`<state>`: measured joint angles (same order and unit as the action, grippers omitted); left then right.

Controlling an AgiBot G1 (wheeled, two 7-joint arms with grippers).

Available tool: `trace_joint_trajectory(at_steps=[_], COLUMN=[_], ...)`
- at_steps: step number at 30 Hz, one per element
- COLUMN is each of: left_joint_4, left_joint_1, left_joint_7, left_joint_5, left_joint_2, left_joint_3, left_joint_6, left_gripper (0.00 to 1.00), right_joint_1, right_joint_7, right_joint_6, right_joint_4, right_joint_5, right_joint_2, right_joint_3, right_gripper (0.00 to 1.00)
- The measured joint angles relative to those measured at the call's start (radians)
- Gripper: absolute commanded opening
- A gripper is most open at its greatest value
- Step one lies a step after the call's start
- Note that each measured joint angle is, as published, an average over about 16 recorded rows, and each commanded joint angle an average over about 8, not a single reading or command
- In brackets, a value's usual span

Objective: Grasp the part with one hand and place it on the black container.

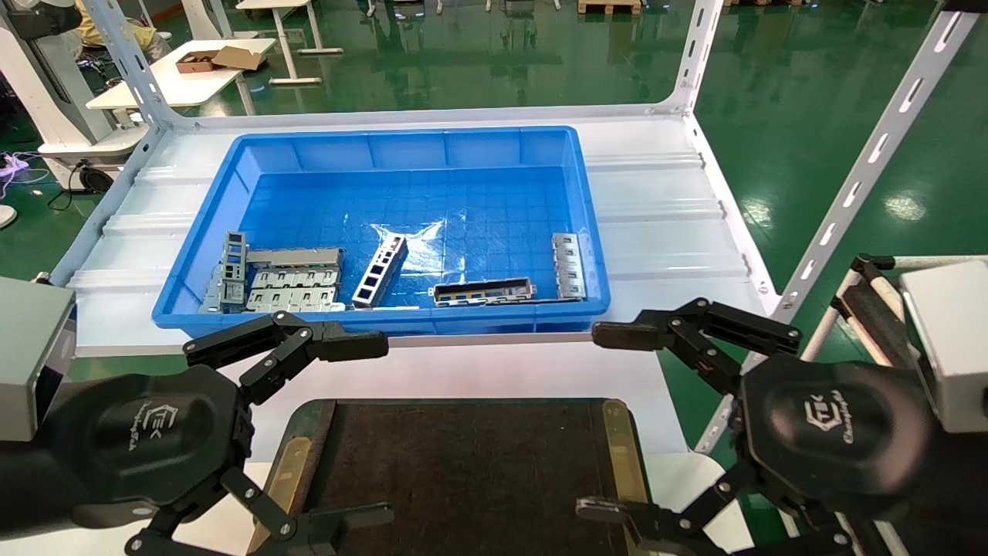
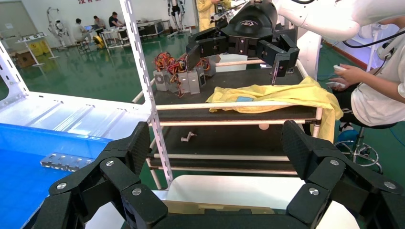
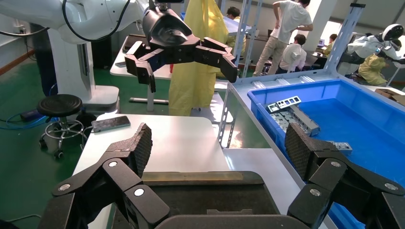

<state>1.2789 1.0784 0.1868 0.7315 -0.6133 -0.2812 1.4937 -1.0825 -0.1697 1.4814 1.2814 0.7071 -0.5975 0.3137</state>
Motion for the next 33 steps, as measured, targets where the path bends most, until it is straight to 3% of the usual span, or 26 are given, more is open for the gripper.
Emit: trace_joint_trajectory(at_steps=[33], left_joint_4=[0.0], left_joint_1=[0.0], left_joint_7=[0.0], left_joint_5=[0.0], left_joint_2=[0.0], left_joint_3=[0.0], left_joint_6=[0.0], left_gripper=[1.0], right_joint_1=[0.0], right_joint_7=[0.0], right_joint_6=[0.0], right_joint_4=[0.0], right_joint_5=[0.0], right_joint_2=[0.0], right_joint_3=[0.0], right_gripper=[1.0])
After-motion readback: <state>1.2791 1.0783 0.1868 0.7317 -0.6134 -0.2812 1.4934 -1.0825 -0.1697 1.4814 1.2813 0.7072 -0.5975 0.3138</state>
